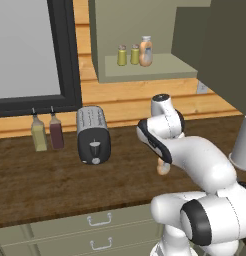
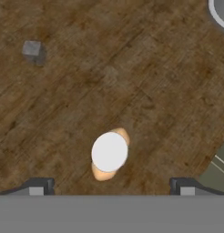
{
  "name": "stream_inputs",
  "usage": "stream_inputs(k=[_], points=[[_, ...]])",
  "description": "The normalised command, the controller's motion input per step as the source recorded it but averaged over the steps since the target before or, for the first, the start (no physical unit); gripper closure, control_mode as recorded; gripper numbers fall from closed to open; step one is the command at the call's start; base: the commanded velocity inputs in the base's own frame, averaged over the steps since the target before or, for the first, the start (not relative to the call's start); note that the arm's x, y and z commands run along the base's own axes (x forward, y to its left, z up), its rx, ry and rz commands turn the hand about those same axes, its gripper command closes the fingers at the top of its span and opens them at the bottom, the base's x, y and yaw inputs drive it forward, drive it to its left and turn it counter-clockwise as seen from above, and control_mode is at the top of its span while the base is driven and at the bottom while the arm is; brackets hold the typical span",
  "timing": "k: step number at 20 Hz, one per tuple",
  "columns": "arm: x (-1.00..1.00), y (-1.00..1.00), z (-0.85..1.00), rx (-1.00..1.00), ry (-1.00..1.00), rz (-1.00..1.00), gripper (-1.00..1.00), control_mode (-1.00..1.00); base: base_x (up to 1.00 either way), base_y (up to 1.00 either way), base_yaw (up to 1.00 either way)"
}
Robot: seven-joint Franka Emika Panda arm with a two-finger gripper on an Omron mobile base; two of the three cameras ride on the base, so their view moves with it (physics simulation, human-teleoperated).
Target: Put the shaker and condiment bottle from the counter next to their counterparts in the cabinet.
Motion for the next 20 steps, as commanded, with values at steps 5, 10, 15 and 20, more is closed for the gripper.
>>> stream_inputs(k=[5,10,15,20], points=[[0.02,0.0,-0.08,0.01,0.05,0.0,-1.0,-1.0,0.0,0.0,0.0],[0.0,0.0,-0.16,0.02,0.05,0.0,-1.0,-1.0,0.0,0.0,0.0],[0.0,0.0,-0.17,0.01,0.03,0.0,-1.0,-1.0,0.0,0.0,0.0],[0.0,0.0,-0.17,0.0,0.02,0.0,-1.0,-1.0,0.0,0.0,0.0]])
